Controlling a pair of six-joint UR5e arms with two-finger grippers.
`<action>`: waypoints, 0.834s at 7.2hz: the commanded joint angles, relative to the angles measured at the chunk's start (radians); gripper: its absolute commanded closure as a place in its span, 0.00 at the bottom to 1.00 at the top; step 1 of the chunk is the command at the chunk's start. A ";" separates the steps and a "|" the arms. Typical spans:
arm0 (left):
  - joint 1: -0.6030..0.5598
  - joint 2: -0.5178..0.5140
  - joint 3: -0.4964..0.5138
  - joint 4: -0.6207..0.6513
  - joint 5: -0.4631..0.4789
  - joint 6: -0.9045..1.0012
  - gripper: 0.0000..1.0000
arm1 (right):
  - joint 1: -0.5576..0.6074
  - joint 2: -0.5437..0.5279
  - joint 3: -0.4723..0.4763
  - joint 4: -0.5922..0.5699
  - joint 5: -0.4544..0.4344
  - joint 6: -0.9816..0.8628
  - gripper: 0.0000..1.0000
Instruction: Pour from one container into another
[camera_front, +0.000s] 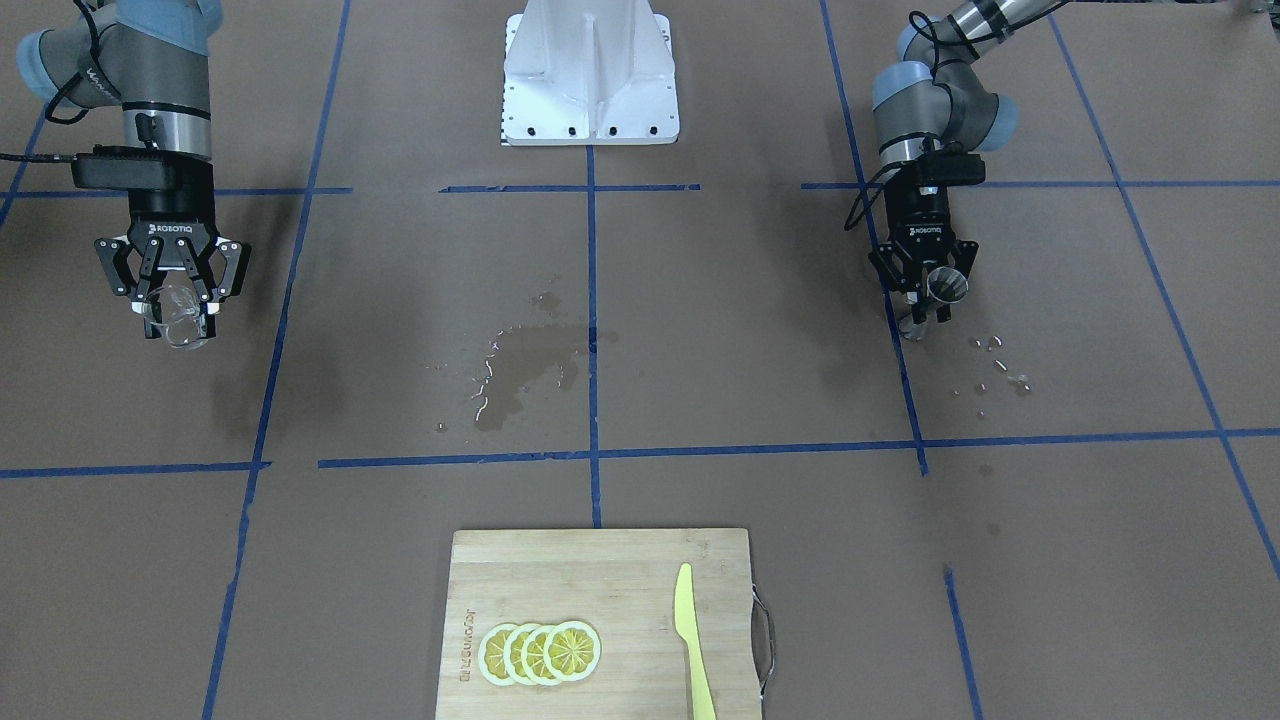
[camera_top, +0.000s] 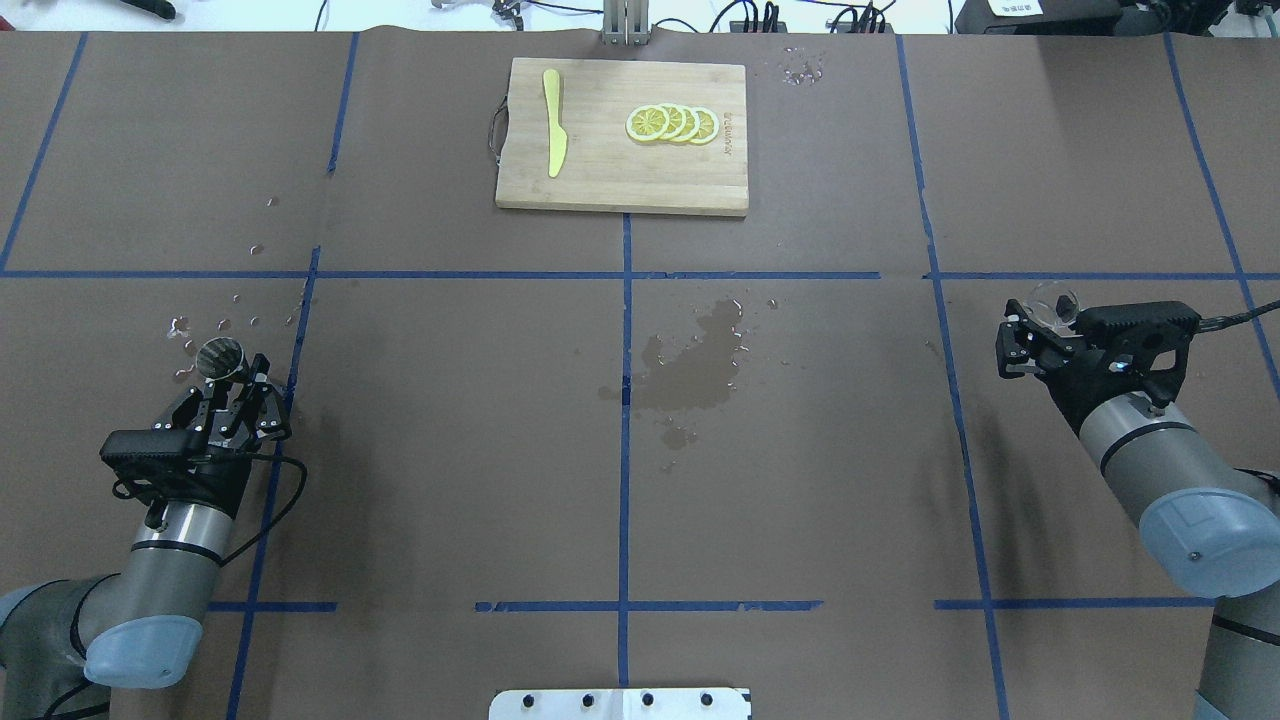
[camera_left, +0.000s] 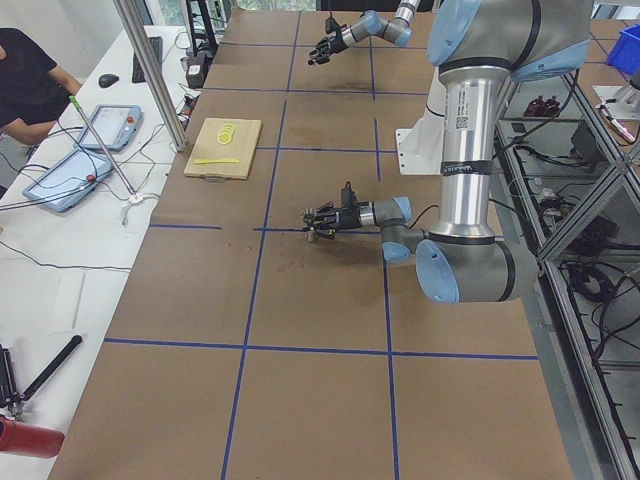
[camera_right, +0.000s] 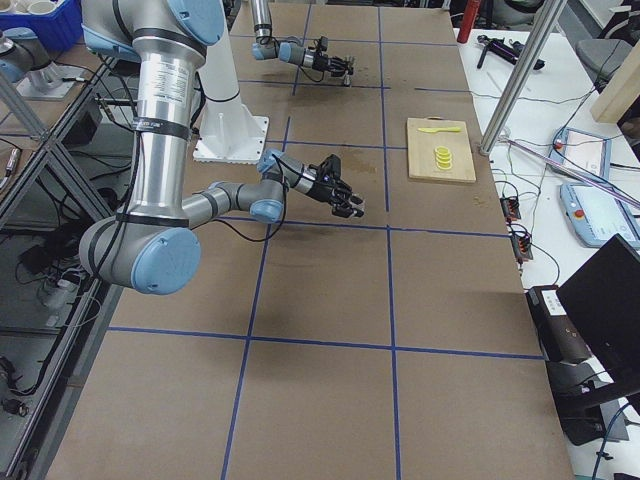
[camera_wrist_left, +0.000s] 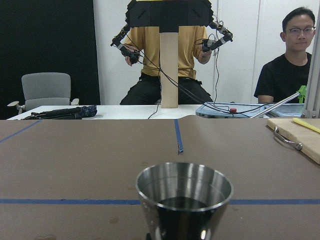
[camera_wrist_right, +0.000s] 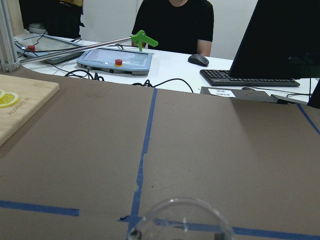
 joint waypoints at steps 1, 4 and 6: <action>0.000 0.002 -0.001 -0.003 -0.009 0.002 0.57 | -0.004 -0.001 0.000 0.000 -0.003 0.000 1.00; 0.000 0.005 -0.001 -0.006 -0.022 0.002 0.25 | -0.018 0.003 0.000 0.000 -0.015 0.000 1.00; -0.002 0.008 -0.002 -0.015 -0.051 0.002 0.00 | -0.027 0.003 0.000 0.000 -0.025 0.000 1.00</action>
